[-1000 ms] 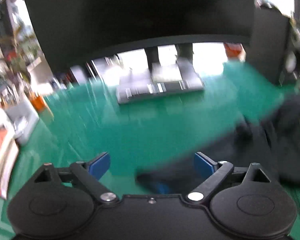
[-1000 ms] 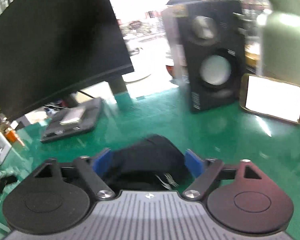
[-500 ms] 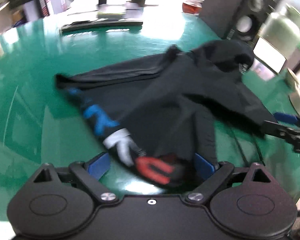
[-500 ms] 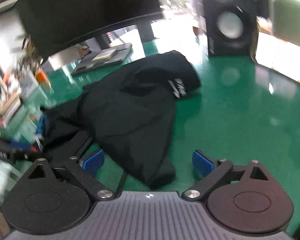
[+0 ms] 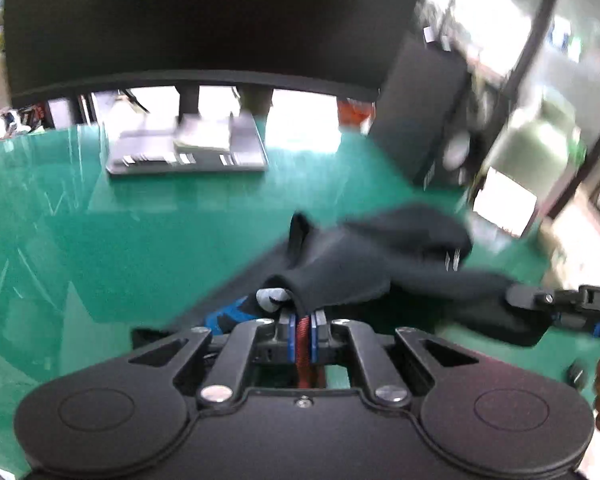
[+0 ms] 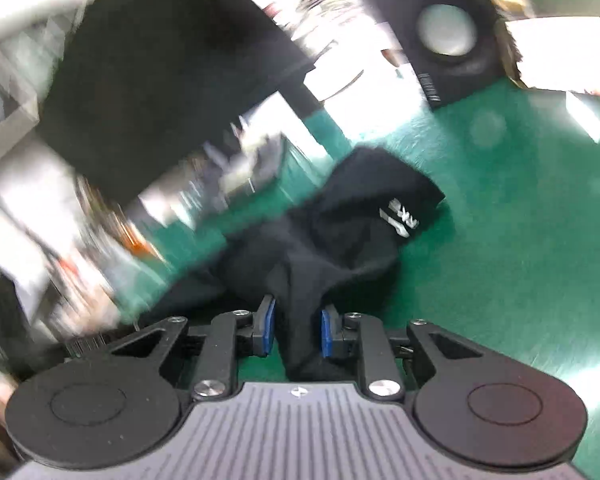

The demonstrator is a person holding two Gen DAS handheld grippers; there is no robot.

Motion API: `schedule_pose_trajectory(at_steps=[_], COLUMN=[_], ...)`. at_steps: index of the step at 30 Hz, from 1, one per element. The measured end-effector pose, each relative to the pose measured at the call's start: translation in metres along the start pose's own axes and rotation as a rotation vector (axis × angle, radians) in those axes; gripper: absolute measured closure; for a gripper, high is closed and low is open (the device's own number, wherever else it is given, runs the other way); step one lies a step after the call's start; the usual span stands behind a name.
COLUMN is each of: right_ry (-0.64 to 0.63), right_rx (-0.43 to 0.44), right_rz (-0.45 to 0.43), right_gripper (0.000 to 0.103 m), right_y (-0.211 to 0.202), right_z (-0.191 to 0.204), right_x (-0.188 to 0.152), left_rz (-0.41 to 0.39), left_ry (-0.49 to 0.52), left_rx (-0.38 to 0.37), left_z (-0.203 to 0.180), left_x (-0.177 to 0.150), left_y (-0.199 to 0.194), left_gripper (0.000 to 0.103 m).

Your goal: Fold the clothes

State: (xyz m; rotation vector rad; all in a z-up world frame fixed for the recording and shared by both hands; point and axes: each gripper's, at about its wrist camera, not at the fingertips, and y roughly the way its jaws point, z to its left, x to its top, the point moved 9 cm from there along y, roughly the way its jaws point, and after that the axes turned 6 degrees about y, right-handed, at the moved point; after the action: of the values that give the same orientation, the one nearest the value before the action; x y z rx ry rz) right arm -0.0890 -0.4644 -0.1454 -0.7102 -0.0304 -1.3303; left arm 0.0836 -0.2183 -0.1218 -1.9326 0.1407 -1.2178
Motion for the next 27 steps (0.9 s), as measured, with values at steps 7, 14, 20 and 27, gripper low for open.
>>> schedule_pose_trajectory(at_steps=[7, 14, 20, 27], right_ry=[0.148, -0.218, -0.342, -0.445], right_rx=[-0.037, -0.168, -0.194, -0.081], right_rz=[-0.058, 0.151, 0.175, 0.253], right_gripper=[0.081, 0.021, 0.008, 0.069], right_y=[-0.036, -0.002, 0.025, 0.057], right_z=[-0.037, -0.024, -0.017, 0.008], right_x=[0.015, -0.050, -0.068, -0.080], left_rz=[0.067, 0.106, 0.112, 0.122], left_ry=[-0.116, -0.133, -0.115, -0.085], left_rx=[-0.013, 0.018, 0.023, 0.029], left_z=[0.035, 0.037, 0.035, 0.029], left_x=[-0.031, -0.052, -0.054, -0.049], left_y=[-0.016, -0.007, -0.003, 0.003], left_gripper=[0.095, 0.095, 0.094, 0.093])
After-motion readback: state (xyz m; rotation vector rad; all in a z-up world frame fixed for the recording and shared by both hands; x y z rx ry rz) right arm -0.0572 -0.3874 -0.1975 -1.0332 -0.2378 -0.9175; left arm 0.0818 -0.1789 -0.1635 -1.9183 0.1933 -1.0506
